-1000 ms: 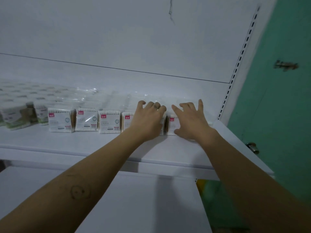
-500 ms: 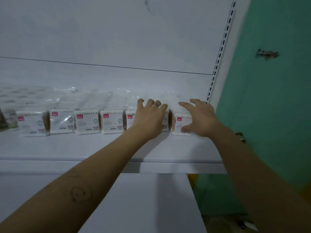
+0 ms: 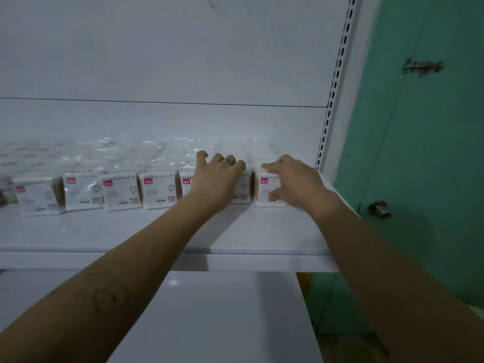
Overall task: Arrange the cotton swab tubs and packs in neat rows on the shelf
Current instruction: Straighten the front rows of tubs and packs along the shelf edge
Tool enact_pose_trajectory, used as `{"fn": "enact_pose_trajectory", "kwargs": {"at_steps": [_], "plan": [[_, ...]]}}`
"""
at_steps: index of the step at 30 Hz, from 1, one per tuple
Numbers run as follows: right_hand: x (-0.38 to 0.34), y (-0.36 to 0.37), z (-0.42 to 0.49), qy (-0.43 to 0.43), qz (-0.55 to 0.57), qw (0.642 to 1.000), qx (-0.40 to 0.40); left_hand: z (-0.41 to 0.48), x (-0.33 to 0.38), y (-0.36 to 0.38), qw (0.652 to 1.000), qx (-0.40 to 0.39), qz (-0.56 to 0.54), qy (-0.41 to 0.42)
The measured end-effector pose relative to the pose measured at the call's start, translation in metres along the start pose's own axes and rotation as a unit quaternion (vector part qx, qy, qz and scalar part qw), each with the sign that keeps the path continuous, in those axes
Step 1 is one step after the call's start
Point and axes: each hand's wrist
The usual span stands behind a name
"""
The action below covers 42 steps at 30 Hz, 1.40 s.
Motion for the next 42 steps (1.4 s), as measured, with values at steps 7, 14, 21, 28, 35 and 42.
{"fn": "enact_pose_trajectory", "kwargs": {"at_steps": [7, 14, 21, 28, 35, 42], "plan": [[0.001, 0.0, 0.008, -0.003, -0.017, 1.0, -0.011, 0.002, 0.012, 0.0, 0.999, -0.008, 0.029, -0.018], [0.006, 0.004, 0.007, -0.016, 0.003, 0.999, -0.033, -0.002, 0.016, 0.0, 0.999, -0.021, 0.031, -0.038], [0.009, 0.002, -0.004, -0.007, -0.001, 1.0, -0.009, -0.01, 0.024, -0.011, 0.997, -0.006, 0.02, -0.068], [0.016, -0.004, -0.024, 0.026, 0.099, 0.995, 0.011, -0.023, 0.031, -0.015, 0.997, 0.023, 0.003, -0.068], [0.016, 0.007, -0.031, 0.038, 0.187, 0.982, -0.014, -0.035, 0.04, -0.011, 0.997, 0.014, -0.008, -0.073], [0.014, 0.013, -0.03, 0.039, 0.205, 0.978, 0.016, -0.03, 0.042, -0.014, 0.997, 0.023, -0.02, -0.073]]}}
Point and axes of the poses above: each hand's wrist, its own z-axis towards the middle knuckle, its own y-axis out of the palm, x = y × z, and after that the axes turned 6 degrees about x, right-handed
